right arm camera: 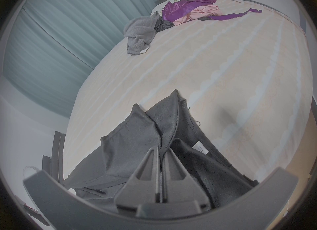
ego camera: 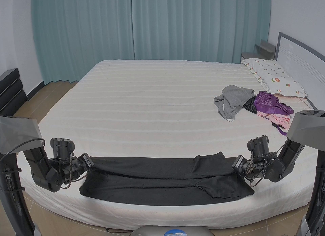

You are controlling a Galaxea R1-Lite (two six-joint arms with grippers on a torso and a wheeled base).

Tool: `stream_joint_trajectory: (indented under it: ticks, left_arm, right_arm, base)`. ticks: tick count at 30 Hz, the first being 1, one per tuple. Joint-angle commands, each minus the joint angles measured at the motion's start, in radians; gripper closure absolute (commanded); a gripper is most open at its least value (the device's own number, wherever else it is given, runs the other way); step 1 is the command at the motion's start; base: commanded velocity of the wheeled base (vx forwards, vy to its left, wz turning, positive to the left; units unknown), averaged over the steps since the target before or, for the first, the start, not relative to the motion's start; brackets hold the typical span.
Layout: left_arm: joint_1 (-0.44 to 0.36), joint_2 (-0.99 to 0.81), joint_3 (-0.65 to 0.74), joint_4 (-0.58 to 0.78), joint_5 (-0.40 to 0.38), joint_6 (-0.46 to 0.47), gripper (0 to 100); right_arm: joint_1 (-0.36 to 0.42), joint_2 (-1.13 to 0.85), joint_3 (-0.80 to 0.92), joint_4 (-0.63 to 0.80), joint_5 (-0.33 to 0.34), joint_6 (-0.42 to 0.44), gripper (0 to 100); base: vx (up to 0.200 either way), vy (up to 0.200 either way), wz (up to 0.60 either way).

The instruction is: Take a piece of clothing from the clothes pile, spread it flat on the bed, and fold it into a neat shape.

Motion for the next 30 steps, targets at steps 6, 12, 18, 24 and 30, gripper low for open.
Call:
stream_joint_trajectory:
  ticks: [6, 12, 18, 24, 30]
  left_arm:
    - [0.001, 0.004, 0.002, -0.002, 0.000, 0.000, 100]
    - [0.001, 0.007, 0.002, -0.002, 0.000, 0.000, 100]
    - [0.001, 0.005, 0.003, -0.002, 0.000, 0.000, 100]
    - [0.001, 0.001, 0.008, -0.002, 0.000, -0.002, 100]
    - [0.001, -0.001, 0.009, -0.002, 0.000, -0.002, 100]
  right_arm:
    - [0.003, 0.016, -0.008, 0.005, 0.003, -0.001, 100]
    - [0.014, 0.026, -0.010, 0.003, 0.003, -0.001, 0]
    - [0.016, 0.019, -0.018, -0.009, 0.002, 0.000, 0]
    - [0.016, 0.015, -0.041, -0.004, -0.003, -0.001, 0]
    - [0.017, 0.029, -0.056, 0.003, -0.009, -0.010, 100]
  base:
    - [0.000, 0.000, 0.00]
    - [0.000, 0.000, 0.00]
    - [0.000, 0.000, 0.00]
    - [0.000, 0.000, 0.00]
    - [0.000, 0.000, 0.00]
